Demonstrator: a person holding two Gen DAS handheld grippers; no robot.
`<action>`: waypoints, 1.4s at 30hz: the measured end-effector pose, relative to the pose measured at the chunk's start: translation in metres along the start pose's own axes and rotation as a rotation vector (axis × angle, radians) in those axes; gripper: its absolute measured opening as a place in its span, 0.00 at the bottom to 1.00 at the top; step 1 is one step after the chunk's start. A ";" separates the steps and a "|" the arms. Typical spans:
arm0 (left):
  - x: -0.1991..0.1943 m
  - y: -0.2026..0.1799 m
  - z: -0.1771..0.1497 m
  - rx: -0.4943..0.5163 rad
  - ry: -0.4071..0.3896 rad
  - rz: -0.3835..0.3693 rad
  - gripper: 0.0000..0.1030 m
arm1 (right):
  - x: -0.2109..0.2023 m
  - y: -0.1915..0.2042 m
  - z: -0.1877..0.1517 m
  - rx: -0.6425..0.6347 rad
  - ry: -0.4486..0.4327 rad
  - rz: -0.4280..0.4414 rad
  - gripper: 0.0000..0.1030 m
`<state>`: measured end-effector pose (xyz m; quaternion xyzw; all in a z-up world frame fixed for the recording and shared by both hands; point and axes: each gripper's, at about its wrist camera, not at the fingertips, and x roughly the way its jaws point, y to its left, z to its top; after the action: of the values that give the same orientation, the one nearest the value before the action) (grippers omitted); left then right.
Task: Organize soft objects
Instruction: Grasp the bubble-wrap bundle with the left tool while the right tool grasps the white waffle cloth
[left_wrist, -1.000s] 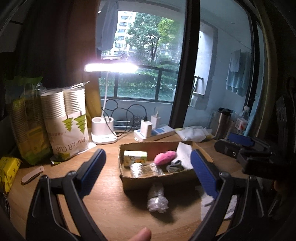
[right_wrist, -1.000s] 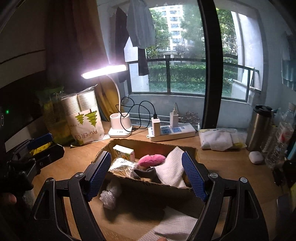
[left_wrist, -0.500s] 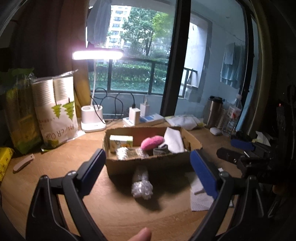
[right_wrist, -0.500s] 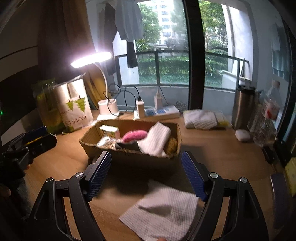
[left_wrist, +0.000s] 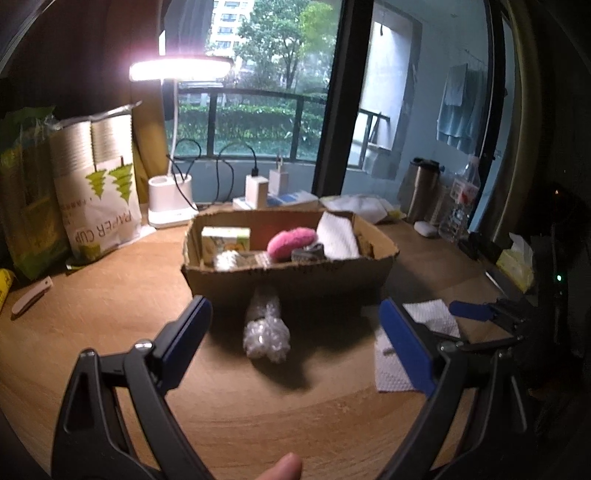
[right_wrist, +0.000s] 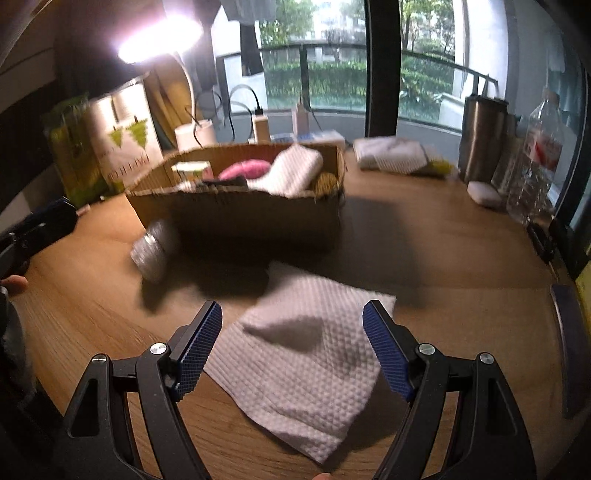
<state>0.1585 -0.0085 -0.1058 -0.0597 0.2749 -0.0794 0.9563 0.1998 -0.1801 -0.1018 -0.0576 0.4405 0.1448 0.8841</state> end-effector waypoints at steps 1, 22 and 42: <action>0.001 0.000 -0.002 0.001 0.009 0.000 0.91 | 0.000 0.000 0.000 0.000 0.000 0.000 0.79; 0.057 0.026 -0.012 -0.060 0.175 0.079 0.91 | 0.049 0.004 0.002 -0.088 0.123 -0.028 0.80; 0.102 0.021 -0.015 0.004 0.304 0.083 0.55 | 0.049 -0.028 0.010 -0.033 0.086 -0.031 0.14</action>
<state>0.2386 -0.0074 -0.1743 -0.0336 0.4185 -0.0485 0.9063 0.2433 -0.1940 -0.1353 -0.0851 0.4749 0.1358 0.8653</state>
